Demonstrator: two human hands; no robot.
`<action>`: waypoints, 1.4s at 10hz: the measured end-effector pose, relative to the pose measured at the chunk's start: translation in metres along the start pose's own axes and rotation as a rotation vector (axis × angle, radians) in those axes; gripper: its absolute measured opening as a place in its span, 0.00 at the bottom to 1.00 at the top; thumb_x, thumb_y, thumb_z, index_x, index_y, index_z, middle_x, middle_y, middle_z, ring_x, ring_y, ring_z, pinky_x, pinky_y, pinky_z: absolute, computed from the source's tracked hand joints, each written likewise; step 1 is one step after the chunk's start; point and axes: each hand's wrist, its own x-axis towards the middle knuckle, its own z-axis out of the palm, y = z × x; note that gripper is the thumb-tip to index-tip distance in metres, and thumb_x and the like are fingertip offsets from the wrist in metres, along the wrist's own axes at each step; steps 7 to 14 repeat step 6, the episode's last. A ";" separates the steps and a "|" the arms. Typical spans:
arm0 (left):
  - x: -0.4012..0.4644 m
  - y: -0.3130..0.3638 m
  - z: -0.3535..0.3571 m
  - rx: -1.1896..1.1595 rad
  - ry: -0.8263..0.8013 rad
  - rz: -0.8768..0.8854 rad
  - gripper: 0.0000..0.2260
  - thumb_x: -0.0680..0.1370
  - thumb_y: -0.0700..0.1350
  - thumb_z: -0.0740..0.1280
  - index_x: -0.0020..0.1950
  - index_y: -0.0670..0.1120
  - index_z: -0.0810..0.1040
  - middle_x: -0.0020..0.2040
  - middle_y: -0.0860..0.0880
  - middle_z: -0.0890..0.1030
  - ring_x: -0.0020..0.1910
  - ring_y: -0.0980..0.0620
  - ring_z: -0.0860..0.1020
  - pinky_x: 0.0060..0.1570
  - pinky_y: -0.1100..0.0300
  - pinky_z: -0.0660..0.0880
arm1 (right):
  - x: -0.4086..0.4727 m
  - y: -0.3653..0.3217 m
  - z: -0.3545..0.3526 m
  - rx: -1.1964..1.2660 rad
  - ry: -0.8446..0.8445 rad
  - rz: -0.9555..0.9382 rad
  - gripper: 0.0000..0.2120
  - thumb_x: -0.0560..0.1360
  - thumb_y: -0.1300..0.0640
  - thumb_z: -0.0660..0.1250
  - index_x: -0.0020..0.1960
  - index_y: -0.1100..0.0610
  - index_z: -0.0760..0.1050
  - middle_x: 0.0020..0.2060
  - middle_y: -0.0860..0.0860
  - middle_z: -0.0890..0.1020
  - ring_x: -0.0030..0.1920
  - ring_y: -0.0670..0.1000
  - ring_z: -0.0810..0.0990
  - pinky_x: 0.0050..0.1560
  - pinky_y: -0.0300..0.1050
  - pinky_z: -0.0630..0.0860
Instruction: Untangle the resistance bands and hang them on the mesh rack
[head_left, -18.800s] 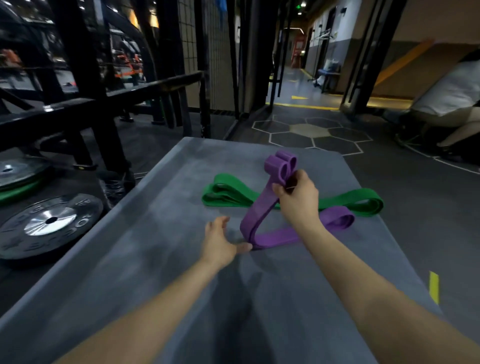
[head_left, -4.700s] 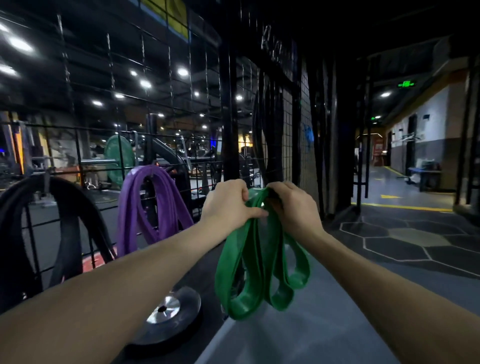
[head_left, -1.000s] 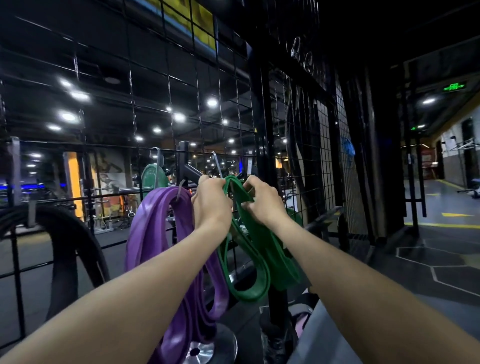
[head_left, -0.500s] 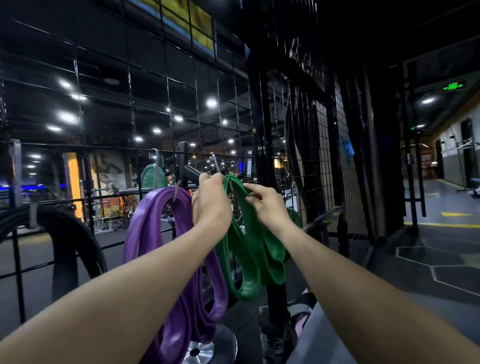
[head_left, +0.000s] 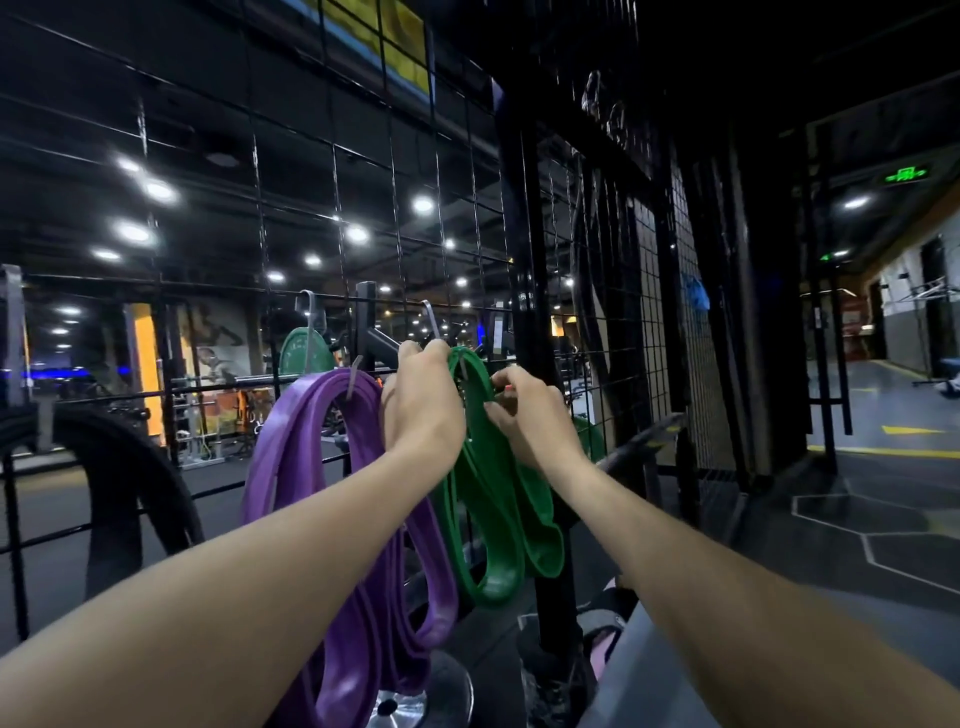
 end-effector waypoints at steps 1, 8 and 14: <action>-0.003 0.000 0.002 -0.055 -0.005 -0.040 0.11 0.77 0.35 0.61 0.59 0.43 0.73 0.58 0.46 0.71 0.52 0.45 0.71 0.42 0.61 0.61 | -0.002 0.002 0.004 0.070 0.040 0.040 0.10 0.76 0.60 0.65 0.57 0.55 0.74 0.47 0.50 0.81 0.41 0.45 0.76 0.43 0.37 0.73; -0.042 0.009 -0.022 0.069 -0.286 0.035 0.31 0.76 0.35 0.62 0.76 0.46 0.53 0.77 0.49 0.48 0.75 0.47 0.52 0.69 0.53 0.60 | -0.033 -0.025 -0.033 -0.150 -0.128 0.098 0.23 0.77 0.61 0.62 0.71 0.52 0.64 0.67 0.50 0.70 0.65 0.53 0.72 0.64 0.49 0.70; -0.042 0.009 -0.022 0.069 -0.286 0.035 0.31 0.76 0.35 0.62 0.76 0.46 0.53 0.77 0.49 0.48 0.75 0.47 0.52 0.69 0.53 0.60 | -0.033 -0.025 -0.033 -0.150 -0.128 0.098 0.23 0.77 0.61 0.62 0.71 0.52 0.64 0.67 0.50 0.70 0.65 0.53 0.72 0.64 0.49 0.70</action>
